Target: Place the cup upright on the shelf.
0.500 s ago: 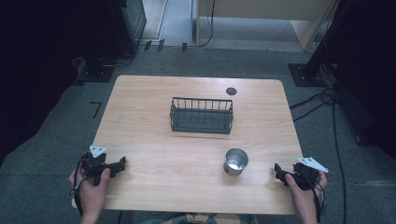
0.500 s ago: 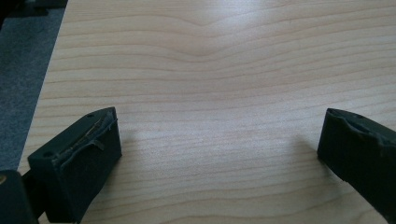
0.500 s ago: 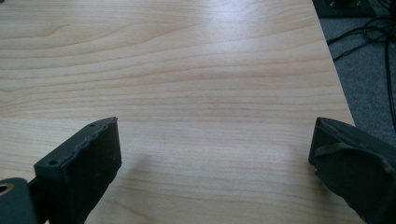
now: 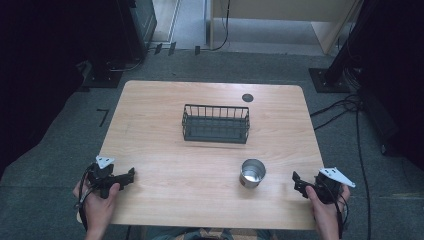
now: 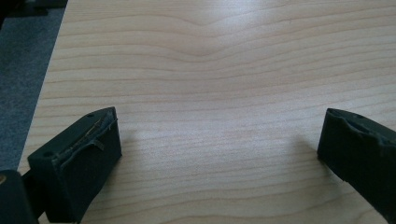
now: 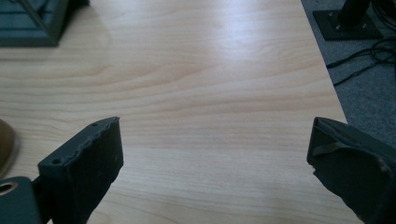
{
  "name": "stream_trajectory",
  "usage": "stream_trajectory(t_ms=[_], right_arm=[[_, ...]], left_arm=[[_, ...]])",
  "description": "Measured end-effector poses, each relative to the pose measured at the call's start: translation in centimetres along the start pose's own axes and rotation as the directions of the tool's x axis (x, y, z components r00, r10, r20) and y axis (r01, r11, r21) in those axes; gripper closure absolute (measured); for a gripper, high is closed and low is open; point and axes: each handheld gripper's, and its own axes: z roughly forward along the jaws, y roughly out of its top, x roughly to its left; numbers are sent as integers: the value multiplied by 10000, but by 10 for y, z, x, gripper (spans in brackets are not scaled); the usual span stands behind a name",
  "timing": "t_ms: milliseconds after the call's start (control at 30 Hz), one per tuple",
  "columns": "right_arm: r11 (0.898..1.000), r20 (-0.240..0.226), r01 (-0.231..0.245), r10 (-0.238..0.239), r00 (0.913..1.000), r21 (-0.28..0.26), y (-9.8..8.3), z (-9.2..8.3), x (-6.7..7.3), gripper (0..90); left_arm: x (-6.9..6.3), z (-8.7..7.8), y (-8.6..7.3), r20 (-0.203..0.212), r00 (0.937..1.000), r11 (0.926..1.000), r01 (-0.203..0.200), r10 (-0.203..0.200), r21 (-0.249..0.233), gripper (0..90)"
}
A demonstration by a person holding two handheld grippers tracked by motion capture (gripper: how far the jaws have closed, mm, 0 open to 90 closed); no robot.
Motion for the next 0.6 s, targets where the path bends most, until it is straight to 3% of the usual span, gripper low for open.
stream_trajectory(t_ms=[600], right_arm=[[9913, -1099, 399, -538, 9925, -1256, 20, -28, 43, 10]], left_arm=[[0, 0, 0, 1, 10000, 10000, -9, 9, -3, 0]])
